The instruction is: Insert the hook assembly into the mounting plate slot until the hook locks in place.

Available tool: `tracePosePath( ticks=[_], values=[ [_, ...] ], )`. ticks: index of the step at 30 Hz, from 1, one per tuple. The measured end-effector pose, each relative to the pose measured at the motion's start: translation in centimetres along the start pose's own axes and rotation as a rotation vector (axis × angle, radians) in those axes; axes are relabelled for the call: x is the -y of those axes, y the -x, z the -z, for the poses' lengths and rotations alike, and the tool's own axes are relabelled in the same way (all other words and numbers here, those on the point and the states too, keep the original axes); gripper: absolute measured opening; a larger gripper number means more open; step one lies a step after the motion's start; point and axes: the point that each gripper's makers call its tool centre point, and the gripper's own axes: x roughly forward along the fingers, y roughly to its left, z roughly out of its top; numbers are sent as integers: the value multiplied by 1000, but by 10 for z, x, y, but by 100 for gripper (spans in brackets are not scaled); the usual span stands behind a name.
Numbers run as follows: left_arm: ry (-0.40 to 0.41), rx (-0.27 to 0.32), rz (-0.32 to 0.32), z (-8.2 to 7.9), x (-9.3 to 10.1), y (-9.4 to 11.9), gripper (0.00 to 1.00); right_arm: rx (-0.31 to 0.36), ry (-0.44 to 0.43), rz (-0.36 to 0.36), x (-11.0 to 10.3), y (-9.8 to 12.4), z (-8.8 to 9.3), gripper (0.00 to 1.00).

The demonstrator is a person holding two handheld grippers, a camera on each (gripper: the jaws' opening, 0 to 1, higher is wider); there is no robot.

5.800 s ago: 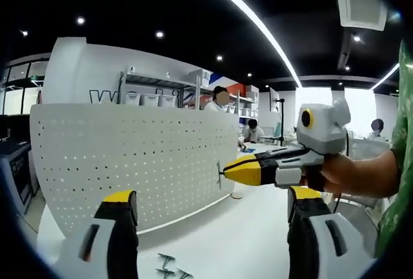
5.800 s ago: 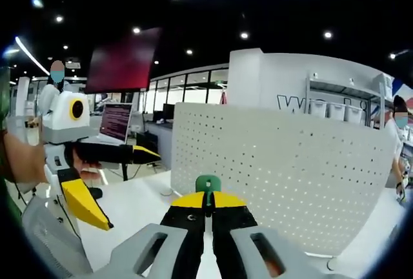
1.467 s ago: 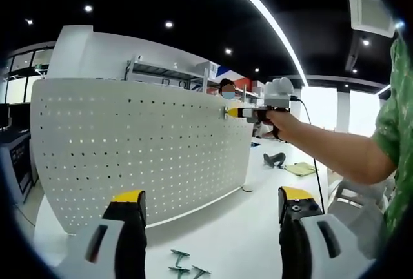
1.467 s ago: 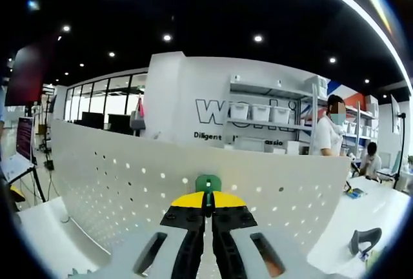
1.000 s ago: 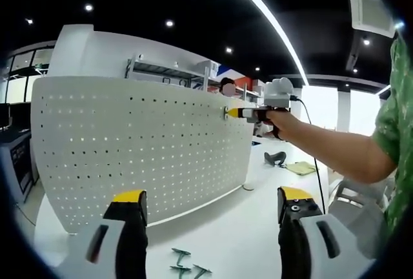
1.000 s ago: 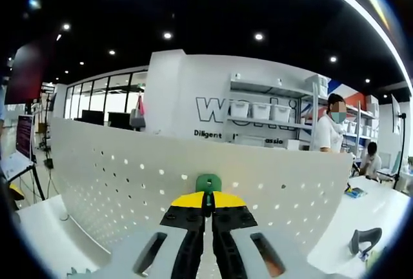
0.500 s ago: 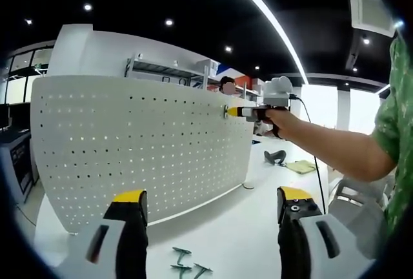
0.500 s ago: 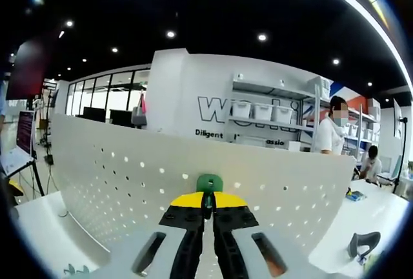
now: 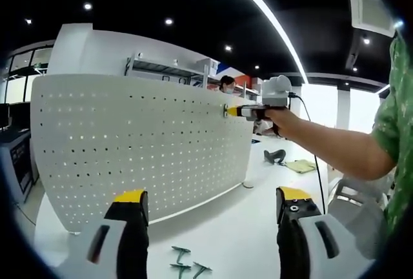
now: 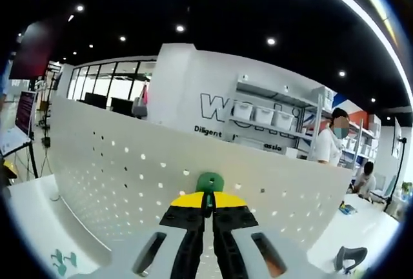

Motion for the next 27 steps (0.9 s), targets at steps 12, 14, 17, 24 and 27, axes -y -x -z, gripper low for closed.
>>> tracePosePath(
  ticks=[12,14,17,24,27],
  values=[
    [4,1,1,0,0,0,82,-21,2,-5,0,0,4,4],
    [4,2,1,0,0,0,82,-13,-22,-7,-1,0,2,7],
    [4,0,-1,1,-1,0,82,-2,-9,-5,-1,2,-2,7],
    [6,1,0,0,-1,1,82,11,-3,-4,1,2,-8,8],
    [4,2,-1,0,-1,1,82,14,-12,-7,0,4,-8,8]
  ],
)
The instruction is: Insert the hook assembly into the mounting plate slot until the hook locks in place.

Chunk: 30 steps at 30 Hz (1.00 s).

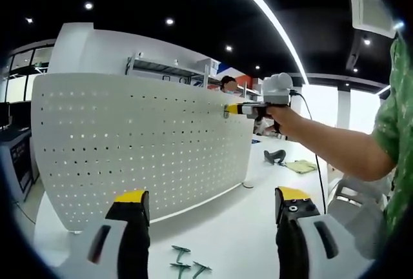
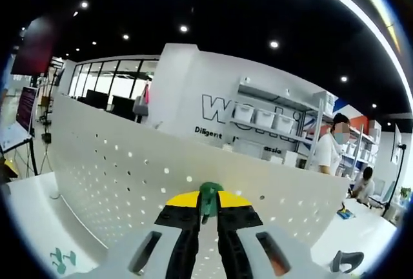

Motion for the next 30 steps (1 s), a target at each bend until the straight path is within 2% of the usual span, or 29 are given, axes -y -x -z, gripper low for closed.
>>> tracePosePath(
  ticks=[3,14,23,27,30],
  values=[
    [0,0,0,0,0,0,82,11,-8,1,1,1,-3,11],
    [-7,2,4,-3,3,1,82,35,-36,3,3,5,-9,30],
    [-16,4,6,-5,5,3,82,32,-79,7,4,13,-6,44],
    [-21,3,8,-6,8,3,82,26,-105,5,4,15,-4,58],
    [-23,2,8,-7,9,4,82,29,-121,4,3,19,-5,65]
  ],
)
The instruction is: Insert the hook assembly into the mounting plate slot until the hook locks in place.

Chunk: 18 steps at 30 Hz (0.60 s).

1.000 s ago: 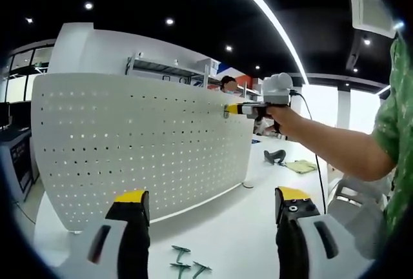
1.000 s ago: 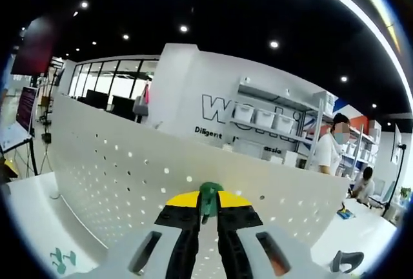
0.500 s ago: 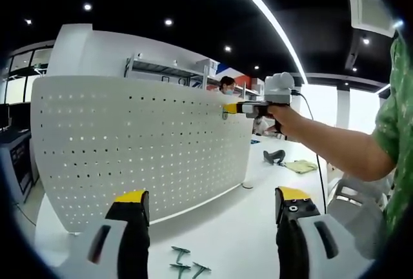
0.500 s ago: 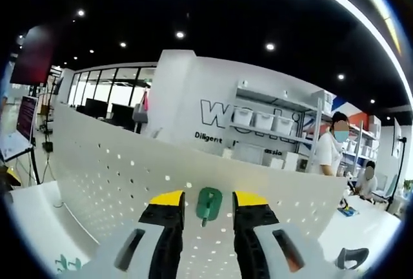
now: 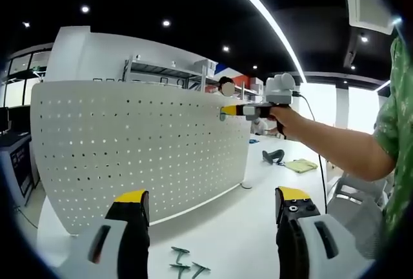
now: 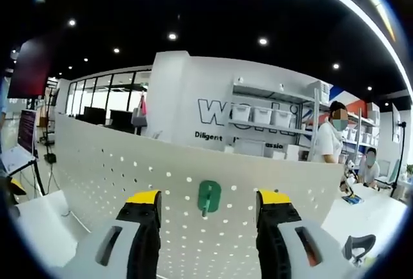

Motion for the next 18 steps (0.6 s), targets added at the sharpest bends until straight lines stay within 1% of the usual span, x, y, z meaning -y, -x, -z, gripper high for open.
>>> tracePosePath(
  ticks=[4,7,9,15,18],
  values=[
    [-4,-2,-2,-1,1,2,82,7,-30,-14,-2,3,-1,76],
    [-7,-2,-4,-1,1,3,82,2,-26,-14,-4,7,0,77],
    [-9,-1,-5,-2,2,4,82,13,-33,-8,-4,9,-1,82],
    [-19,4,-10,-6,3,7,82,20,-23,-11,-7,19,-5,85],
    [-21,7,-16,-8,3,10,82,27,-31,-26,-10,26,-8,86]
  ],
)
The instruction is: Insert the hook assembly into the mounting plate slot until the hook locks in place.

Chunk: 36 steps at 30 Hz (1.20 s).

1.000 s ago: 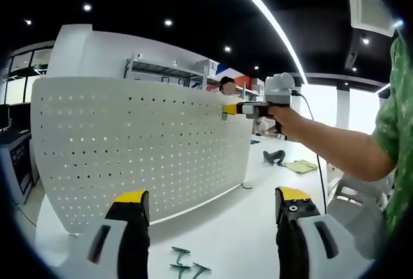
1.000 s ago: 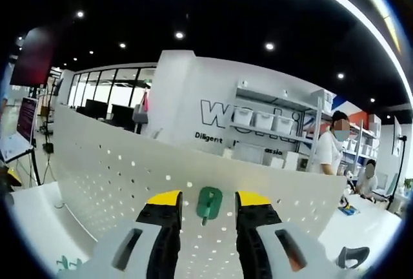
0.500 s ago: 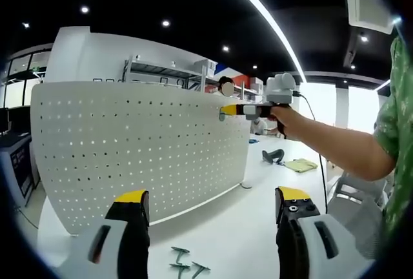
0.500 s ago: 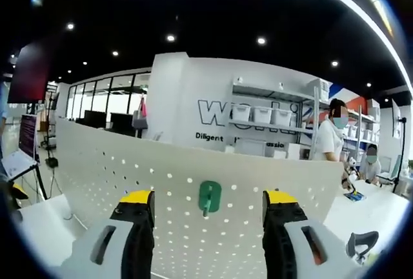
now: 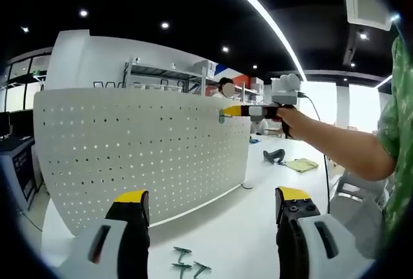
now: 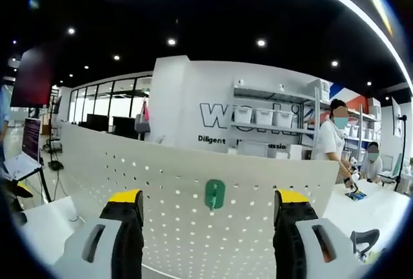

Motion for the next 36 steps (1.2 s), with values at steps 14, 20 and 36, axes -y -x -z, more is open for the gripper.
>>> tracePosePath(
  ticks=[14,20,36],
  values=[
    [-12,0,-19,-3,4,17,84,4,-5,-53,-23,33,0,86],
    [-16,0,-25,-2,6,22,84,-2,1,-81,-35,48,3,85],
    [-26,-1,-33,-1,13,32,84,-15,-2,-162,-74,78,13,84]
  ],
)
